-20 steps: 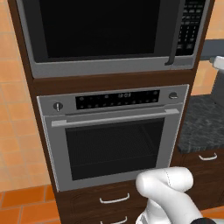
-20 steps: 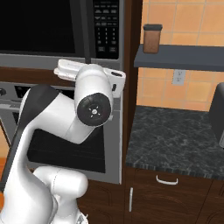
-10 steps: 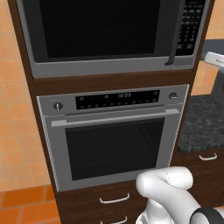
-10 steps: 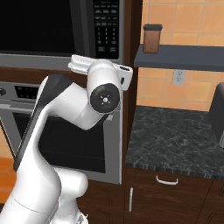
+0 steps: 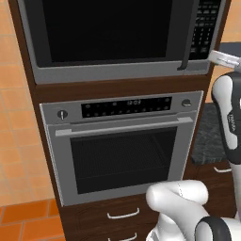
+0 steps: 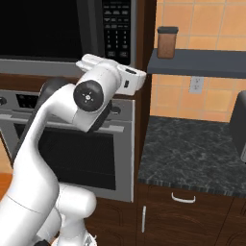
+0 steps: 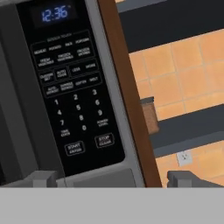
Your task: Open the microwave, place the bowl with waffle inside the microwave, then close the microwave door and turn it on.
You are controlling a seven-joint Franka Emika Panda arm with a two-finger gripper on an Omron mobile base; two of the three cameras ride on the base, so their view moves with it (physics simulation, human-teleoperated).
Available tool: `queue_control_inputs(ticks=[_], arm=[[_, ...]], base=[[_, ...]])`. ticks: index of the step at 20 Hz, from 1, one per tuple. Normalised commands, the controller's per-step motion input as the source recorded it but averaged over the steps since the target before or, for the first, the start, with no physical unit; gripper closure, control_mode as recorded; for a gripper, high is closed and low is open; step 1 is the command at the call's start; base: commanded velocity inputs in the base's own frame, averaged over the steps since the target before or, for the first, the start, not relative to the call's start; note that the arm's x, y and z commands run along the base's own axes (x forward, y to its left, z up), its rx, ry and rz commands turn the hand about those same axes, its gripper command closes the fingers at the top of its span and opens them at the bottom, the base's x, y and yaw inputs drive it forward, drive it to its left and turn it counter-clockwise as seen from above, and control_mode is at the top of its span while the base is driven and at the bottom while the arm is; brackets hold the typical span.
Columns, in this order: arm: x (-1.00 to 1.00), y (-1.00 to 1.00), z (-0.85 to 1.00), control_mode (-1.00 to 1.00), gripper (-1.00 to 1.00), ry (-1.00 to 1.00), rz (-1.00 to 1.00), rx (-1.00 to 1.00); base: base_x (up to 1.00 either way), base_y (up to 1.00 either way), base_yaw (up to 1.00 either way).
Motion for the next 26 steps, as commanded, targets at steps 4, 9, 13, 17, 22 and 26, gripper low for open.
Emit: queue_control_inputs(ticks=[4, 9, 13, 17, 22, 26], arm=[[0.15, -0.13, -0.03, -1.0, -1.0, 0.05, 0.05, -0.01], [0.04, -0.4, -0.01, -1.0, -1.0, 0.05, 0.13, -0.02], [0.2, -0.11, 0.0, -1.0, -1.0, 0.03, 0.01, -0.04], [0.33, 0.1, 0.08, -1.0, -1.0, 0.07, 0.0, -0.02], [0.19, 0.24, 0.31, -1.0, -1.0, 0.04, -0.06, -0.04], [0.28, 0.03, 0.09, -1.0, -1.0, 0.06, -0.01, 0.0]], base=[[0.0, 0.0, 0.0], [0.0, 0.0, 0.0], [0.0, 0.0, 0.0], [0.0, 0.0, 0.0], [0.0, 0.0, 0.0], [0.0, 0.0, 0.0]])
